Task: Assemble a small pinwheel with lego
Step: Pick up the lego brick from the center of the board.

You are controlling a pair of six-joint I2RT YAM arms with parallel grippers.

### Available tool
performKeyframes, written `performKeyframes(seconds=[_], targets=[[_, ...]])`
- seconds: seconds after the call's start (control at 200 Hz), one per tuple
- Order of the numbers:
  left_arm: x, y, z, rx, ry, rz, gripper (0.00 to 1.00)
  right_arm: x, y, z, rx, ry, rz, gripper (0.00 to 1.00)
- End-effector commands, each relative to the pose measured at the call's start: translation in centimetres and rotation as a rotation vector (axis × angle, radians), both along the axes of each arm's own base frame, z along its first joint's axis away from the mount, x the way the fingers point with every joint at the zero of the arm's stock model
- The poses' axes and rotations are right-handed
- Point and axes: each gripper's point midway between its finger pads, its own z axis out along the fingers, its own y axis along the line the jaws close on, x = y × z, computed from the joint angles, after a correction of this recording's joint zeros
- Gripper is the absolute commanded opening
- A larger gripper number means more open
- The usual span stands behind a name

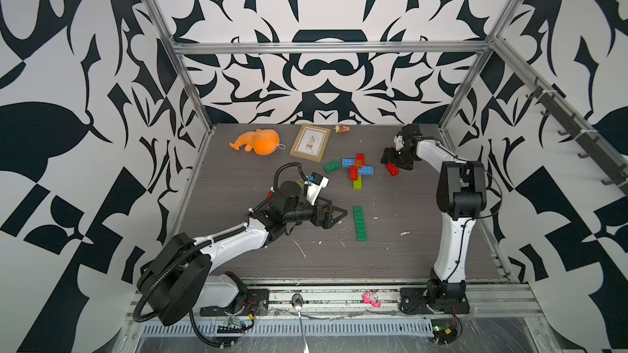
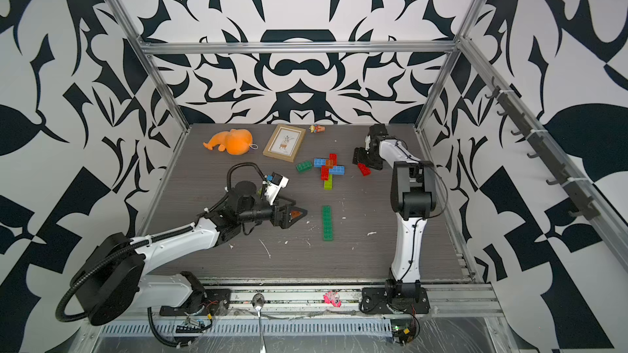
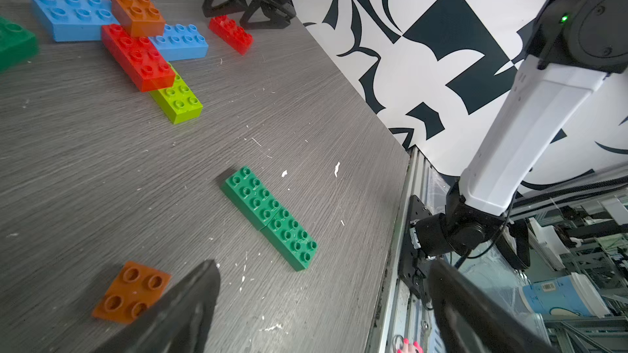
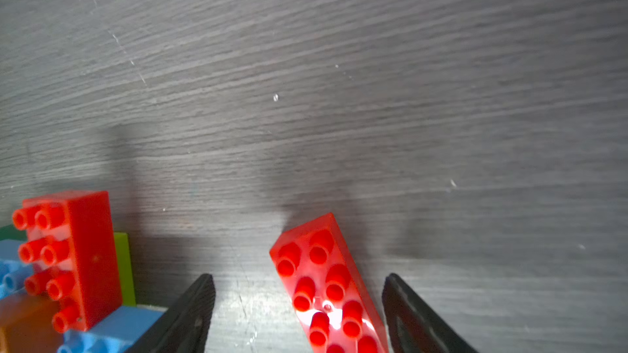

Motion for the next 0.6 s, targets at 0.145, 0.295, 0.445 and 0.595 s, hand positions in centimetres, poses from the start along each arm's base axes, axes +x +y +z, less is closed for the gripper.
performKeyframes(seconds=[0.145, 0.295, 0.445, 0.595], targets=[[-0.7, -0.5, 0.6, -0.05, 0.012, -0.046, 1.0, -0.6, 1.2, 0.5, 0.053, 0.027, 0.047, 0.72], [-0.6, -0.5, 0.5, -0.051, 0.012, -0.042, 1.0, -1.0, 0.4, 0.9, 0.017, -0.005, 0.0, 0.58], [-0.7, -0.5, 0.5, -0.054, 0.018, -0.045, 1.0, -0.8, -0.5, 1.4, -0.025, -0.019, -0.032, 0.44], [-0.7, -0.5, 0.6, -0.058, 0.019, -0.048, 1.0, -1.2, -1.0, 0.9, -0.066, 0.02, -0.041, 0.39]])
